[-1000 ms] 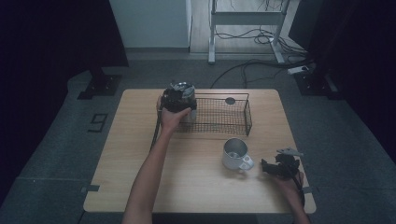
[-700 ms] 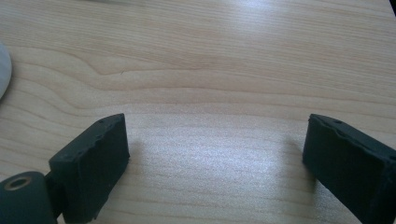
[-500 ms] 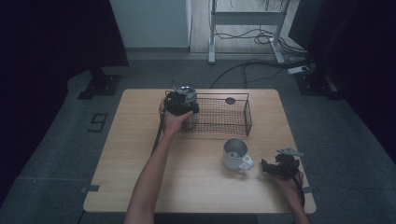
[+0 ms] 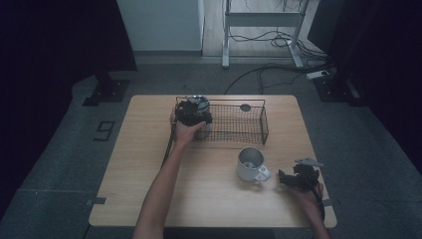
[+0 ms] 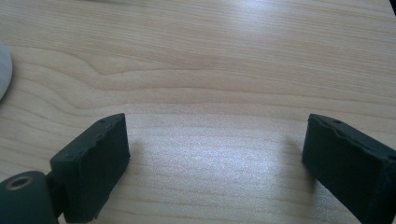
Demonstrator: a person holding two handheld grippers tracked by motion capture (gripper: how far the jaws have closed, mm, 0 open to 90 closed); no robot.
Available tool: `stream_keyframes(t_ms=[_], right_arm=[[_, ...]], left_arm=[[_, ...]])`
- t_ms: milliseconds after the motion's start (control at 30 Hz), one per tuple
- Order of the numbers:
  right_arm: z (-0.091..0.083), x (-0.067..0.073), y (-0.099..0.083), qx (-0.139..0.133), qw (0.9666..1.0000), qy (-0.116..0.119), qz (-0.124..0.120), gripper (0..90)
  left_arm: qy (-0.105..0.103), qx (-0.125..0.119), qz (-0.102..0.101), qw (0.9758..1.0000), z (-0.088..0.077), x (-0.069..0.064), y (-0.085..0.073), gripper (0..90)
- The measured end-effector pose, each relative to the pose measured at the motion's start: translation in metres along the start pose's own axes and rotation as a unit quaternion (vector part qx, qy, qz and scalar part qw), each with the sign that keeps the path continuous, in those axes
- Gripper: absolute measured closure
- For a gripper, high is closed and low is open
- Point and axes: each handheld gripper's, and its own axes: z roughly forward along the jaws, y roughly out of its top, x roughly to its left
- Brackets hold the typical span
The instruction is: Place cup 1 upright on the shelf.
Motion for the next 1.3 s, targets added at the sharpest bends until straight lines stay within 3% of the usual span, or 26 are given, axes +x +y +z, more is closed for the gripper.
stream_keyframes(t_ms=[767,967,1300], right_arm=[[0.0,0.0,0.0,0.0,1.0,0.0,0.0,7.3],[0.0,0.0,0.0,0.0,1.0,0.0,0.0,7.4],[0.0,0.0,0.0,0.0,1.0,0.0,0.0,7.4]], left_arm=[[-0.007,-0.015,-0.013,0.9998,-0.006,-0.001,-0.007,2.2],[-0.013,-0.044,-0.013,0.9988,-0.023,0.0,-0.002,1.6],[-0.021,-0.054,-0.002,0.9983,-0.049,-0.001,-0.006,3.9]])
